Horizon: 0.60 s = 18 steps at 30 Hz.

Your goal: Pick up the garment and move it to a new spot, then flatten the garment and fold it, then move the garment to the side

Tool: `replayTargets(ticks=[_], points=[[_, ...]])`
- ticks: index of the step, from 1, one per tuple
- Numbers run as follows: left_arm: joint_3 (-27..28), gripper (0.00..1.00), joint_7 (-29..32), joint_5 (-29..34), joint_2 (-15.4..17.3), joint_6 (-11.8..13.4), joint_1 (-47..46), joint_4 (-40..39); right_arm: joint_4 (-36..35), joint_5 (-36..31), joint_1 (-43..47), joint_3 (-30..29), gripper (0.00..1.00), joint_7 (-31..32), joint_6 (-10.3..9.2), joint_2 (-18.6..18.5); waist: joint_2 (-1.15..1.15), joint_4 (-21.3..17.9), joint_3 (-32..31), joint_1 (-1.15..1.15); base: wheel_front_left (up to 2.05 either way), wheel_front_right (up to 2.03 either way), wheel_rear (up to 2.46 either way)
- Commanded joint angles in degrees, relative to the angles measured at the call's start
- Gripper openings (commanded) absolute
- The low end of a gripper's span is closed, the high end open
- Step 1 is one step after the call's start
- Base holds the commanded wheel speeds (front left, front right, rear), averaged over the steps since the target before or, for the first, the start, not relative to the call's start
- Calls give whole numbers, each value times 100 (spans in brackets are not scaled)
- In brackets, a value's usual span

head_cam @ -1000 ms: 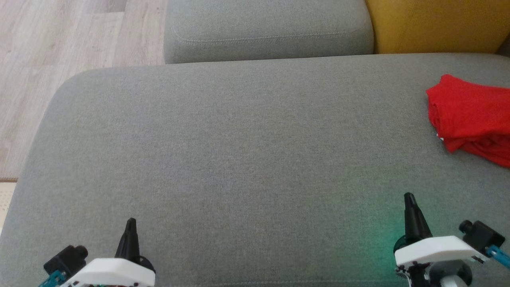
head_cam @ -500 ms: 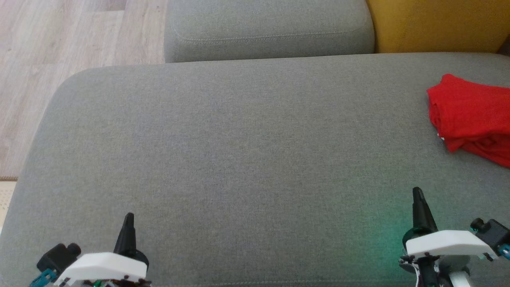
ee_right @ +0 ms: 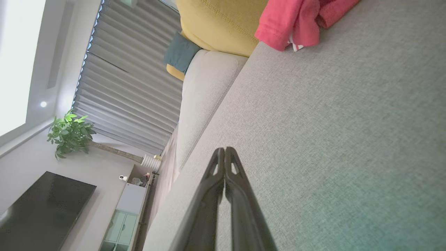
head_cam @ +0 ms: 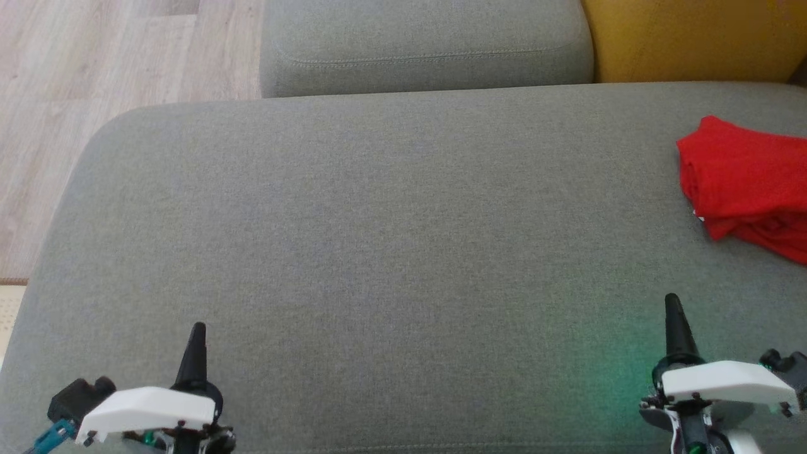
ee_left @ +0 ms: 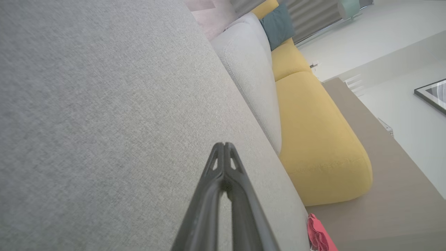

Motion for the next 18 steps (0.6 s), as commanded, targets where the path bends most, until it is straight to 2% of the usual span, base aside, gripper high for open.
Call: replayTargets(ticks=[1, 18], points=[[179, 0, 28, -138, 78, -57, -321, -167, -230, 164, -338, 38, 0, 43, 25, -88, 0, 1, 1, 0, 0, 0, 0], [385, 0, 307, -1182, 79, -241, -526, -135, -352, 1244, -406, -146, 0, 316, 30, -88, 0, 10, 21, 0, 0, 0, 0]])
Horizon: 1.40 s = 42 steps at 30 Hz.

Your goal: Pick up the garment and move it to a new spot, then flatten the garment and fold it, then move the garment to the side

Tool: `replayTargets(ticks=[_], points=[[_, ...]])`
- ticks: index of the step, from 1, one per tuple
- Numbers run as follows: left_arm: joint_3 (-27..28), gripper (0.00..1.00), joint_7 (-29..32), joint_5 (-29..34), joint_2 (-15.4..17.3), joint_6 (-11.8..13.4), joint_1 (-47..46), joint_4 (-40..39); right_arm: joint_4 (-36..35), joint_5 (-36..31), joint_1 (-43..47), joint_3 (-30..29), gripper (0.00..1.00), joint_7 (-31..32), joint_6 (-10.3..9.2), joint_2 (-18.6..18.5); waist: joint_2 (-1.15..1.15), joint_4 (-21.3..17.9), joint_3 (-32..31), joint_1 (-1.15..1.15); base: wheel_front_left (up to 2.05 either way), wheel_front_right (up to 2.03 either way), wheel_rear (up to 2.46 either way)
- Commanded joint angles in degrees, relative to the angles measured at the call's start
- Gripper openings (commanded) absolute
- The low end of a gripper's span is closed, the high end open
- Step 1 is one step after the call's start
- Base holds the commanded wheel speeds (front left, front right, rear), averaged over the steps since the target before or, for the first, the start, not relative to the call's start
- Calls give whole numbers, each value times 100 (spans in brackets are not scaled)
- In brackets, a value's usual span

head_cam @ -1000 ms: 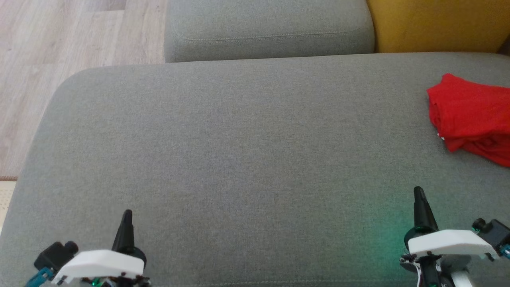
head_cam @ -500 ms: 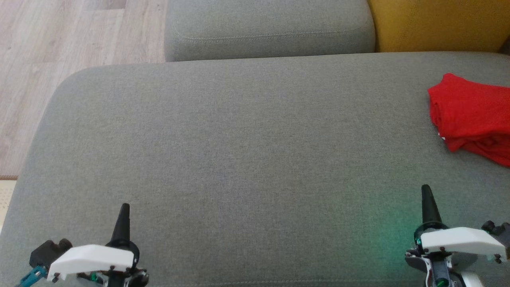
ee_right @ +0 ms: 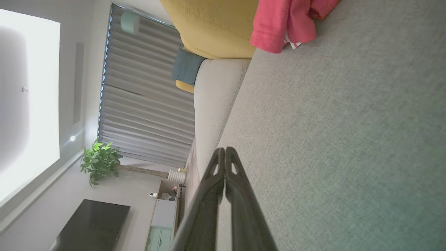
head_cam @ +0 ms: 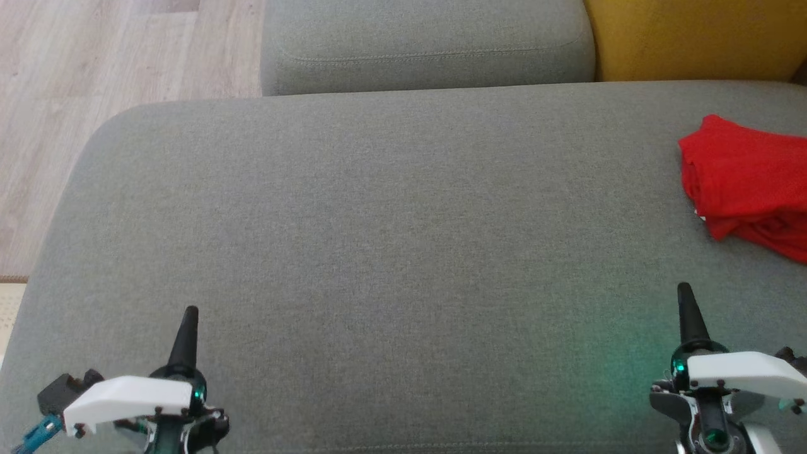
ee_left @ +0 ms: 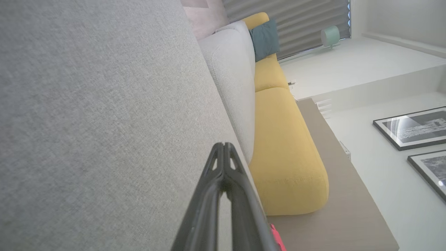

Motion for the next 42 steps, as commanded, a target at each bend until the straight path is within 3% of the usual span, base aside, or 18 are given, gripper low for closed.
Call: replayTargets(ticks=[1, 32, 42], points=[[208, 0, 63, -153, 79, -58, -340, -162, -228, 176, -297, 52, 0, 39, 30, -87, 0, 1, 1, 0, 0, 0, 0], [599, 0, 586, -2045, 70, -393, -718, -104, -450, 2136, -421, -298, 0, 549, 40, -77, 0, 17, 38, 0, 0, 0, 0], [617, 0, 602, -2043, 58, -395, -721, -103, -451, 2135, -424, -316, 0, 565, 40, -66, 0, 17, 38, 0, 0, 0, 0]])
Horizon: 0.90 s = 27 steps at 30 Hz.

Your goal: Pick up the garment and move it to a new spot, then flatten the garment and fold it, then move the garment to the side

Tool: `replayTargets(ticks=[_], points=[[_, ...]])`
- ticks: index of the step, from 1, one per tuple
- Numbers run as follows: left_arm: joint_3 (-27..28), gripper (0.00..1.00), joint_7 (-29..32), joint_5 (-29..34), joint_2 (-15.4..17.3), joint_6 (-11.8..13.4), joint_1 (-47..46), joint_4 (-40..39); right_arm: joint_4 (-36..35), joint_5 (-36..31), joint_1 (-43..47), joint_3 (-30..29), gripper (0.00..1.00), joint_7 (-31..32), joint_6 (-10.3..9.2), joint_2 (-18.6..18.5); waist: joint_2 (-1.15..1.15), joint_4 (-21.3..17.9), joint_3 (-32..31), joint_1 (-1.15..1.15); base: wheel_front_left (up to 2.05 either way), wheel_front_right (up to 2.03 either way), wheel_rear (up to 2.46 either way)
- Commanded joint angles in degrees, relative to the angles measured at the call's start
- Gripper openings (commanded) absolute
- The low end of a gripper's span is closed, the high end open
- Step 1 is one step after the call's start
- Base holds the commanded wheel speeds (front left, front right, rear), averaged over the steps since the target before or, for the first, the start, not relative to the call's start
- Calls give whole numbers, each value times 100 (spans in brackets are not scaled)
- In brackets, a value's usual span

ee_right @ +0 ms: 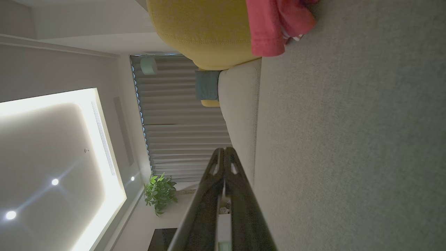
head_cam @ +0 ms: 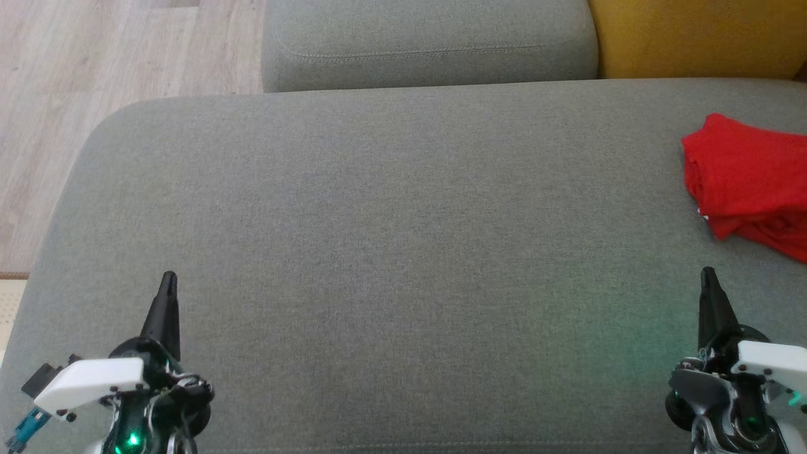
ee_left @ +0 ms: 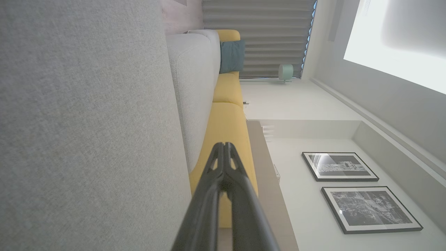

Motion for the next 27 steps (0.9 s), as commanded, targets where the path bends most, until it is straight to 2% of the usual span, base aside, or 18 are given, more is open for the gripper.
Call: replayTargets(ticks=[1, 27], points=[[231, 0, 26, -11, 63, -40, -295, -154, -221, 31, -292, 93, 0, 51, 40, -66, 0, 0, 0, 0, 0, 0, 0], [267, 0, 54, 19, 39, -40, -298, -153, -219, 3, -295, 60, 0, 77, 40, -43, 0, 0, 0, 0, 0, 0, 0]])
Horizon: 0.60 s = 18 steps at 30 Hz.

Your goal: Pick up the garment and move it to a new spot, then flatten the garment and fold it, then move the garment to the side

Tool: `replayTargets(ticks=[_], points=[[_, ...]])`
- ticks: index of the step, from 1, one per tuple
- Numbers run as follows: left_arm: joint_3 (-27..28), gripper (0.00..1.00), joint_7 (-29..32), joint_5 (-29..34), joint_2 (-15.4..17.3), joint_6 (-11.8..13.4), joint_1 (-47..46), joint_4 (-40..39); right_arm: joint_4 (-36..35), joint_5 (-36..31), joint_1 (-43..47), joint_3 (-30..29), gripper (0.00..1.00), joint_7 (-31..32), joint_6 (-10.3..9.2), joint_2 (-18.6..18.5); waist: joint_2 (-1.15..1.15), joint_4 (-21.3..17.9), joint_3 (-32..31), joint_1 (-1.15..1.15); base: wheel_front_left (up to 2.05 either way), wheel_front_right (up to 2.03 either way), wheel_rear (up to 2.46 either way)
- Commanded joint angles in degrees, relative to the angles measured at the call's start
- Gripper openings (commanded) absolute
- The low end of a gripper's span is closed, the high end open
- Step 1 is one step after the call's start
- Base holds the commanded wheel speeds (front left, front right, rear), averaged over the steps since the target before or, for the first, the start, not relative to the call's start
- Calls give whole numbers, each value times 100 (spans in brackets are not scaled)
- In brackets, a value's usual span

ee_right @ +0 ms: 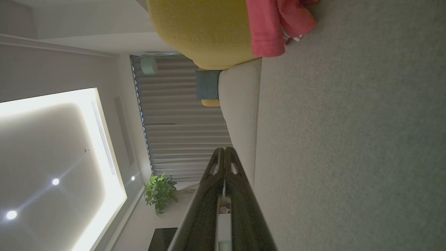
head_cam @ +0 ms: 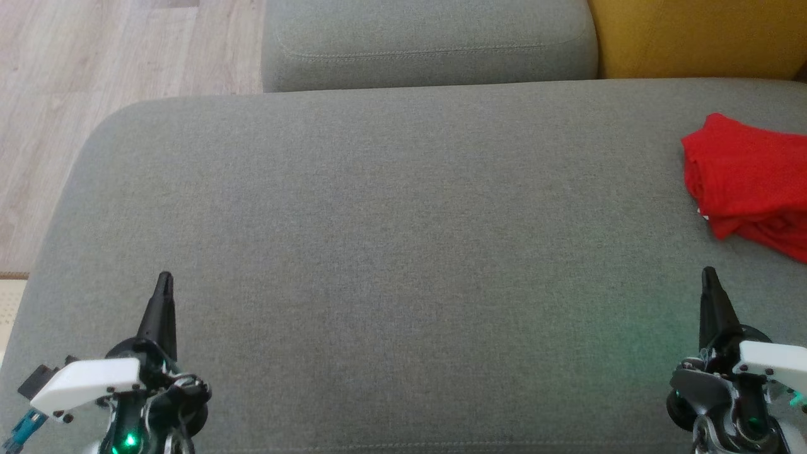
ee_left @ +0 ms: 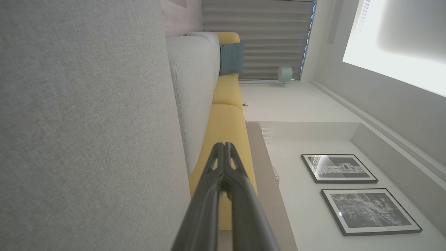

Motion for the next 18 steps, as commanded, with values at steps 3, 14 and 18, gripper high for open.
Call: replayTargets(ticks=[3, 14, 18], points=[[198, 0, 41, 18, 47, -40, -298, -154, -219, 2, -296, 95, 0, 30, 40, -43, 0, 0, 0, 0, 0, 0, 0], [209, 0, 51, 28, 39, -40, -299, -154, -218, -7, -297, 85, 0, 38, 40, -36, 0, 0, 0, 0, 0, 0, 0], [213, 0, 54, 31, 36, -40, -299, -154, -218, -10, -297, 81, 0, 41, 40, -33, 0, 0, 0, 0, 0, 0, 0]])
